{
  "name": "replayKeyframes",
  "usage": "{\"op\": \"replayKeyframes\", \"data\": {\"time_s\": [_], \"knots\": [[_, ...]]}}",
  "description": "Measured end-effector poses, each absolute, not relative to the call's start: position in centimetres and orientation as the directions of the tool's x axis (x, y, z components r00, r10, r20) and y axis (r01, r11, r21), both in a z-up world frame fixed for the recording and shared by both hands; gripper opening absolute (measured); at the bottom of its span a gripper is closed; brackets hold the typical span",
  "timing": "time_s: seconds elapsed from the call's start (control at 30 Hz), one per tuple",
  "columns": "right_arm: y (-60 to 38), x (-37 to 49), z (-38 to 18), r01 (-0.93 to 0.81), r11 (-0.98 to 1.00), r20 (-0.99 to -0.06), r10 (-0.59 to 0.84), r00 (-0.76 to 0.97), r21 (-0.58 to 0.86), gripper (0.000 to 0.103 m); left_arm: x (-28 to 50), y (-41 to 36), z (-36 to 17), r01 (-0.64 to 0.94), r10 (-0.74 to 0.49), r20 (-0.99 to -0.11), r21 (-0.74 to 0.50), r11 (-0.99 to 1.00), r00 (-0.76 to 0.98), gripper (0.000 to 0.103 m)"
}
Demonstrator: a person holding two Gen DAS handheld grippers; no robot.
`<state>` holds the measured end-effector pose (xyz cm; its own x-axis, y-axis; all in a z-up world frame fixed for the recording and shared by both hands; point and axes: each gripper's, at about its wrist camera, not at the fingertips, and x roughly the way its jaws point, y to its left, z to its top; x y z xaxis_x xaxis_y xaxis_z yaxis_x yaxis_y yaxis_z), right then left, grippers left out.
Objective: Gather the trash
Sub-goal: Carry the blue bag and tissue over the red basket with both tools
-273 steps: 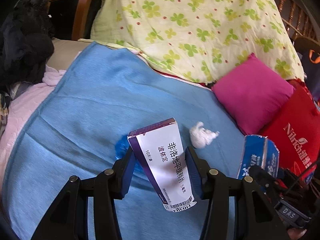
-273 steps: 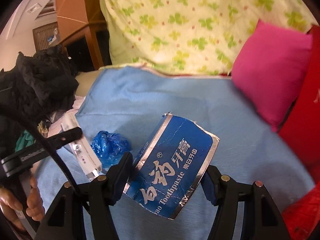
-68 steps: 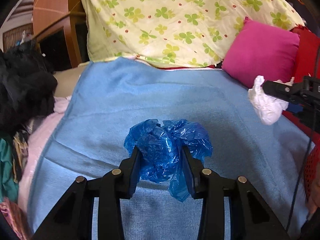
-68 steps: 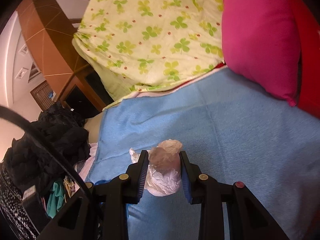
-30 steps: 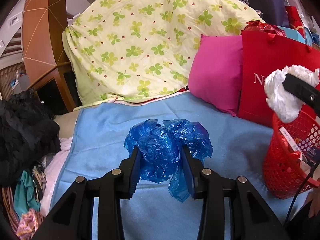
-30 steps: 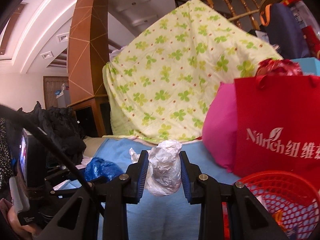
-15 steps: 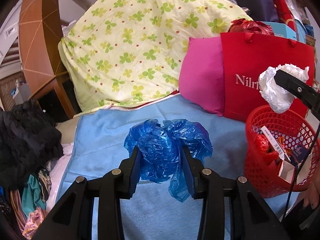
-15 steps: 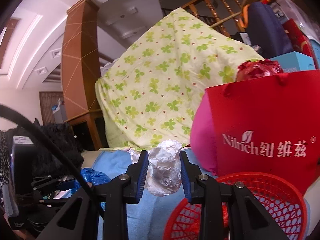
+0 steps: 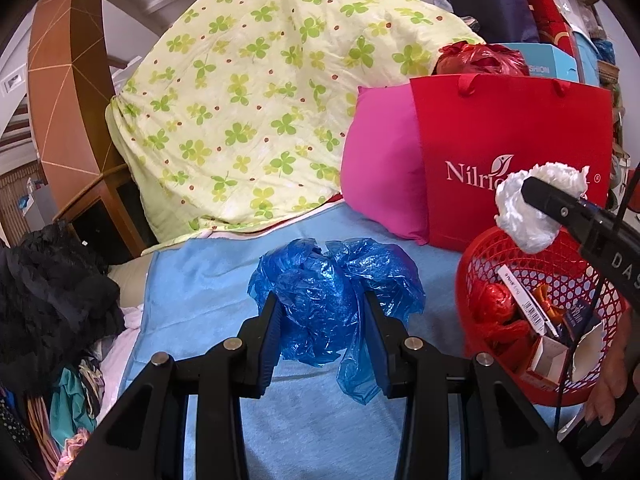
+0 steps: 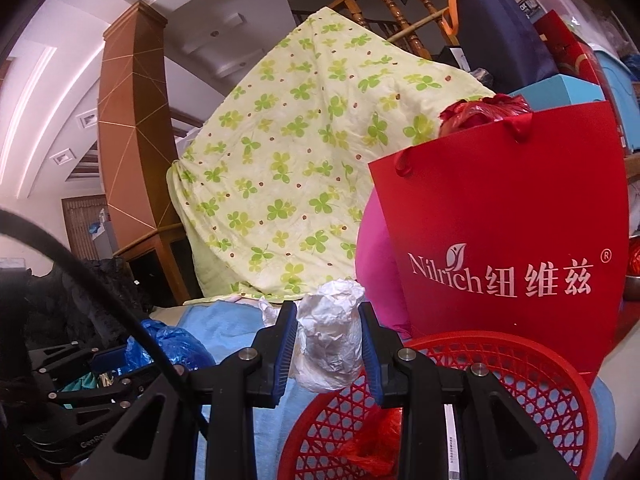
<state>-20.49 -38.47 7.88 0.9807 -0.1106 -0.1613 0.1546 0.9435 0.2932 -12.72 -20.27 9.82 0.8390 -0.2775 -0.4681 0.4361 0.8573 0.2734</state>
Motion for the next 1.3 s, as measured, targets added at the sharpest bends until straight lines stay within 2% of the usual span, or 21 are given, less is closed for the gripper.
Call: {"op": "replayKeyframes", "data": {"time_s": [1.3], "knots": [[-41.3, -22.9, 7.3, 0.232, 0.891, -0.174, -0.176, 0.969, 0.391, 0.033, -14.5, -25.2, 11.8, 0.504, -0.340, -0.449, 0.319, 0.803, 0.826, 0.041]]}}
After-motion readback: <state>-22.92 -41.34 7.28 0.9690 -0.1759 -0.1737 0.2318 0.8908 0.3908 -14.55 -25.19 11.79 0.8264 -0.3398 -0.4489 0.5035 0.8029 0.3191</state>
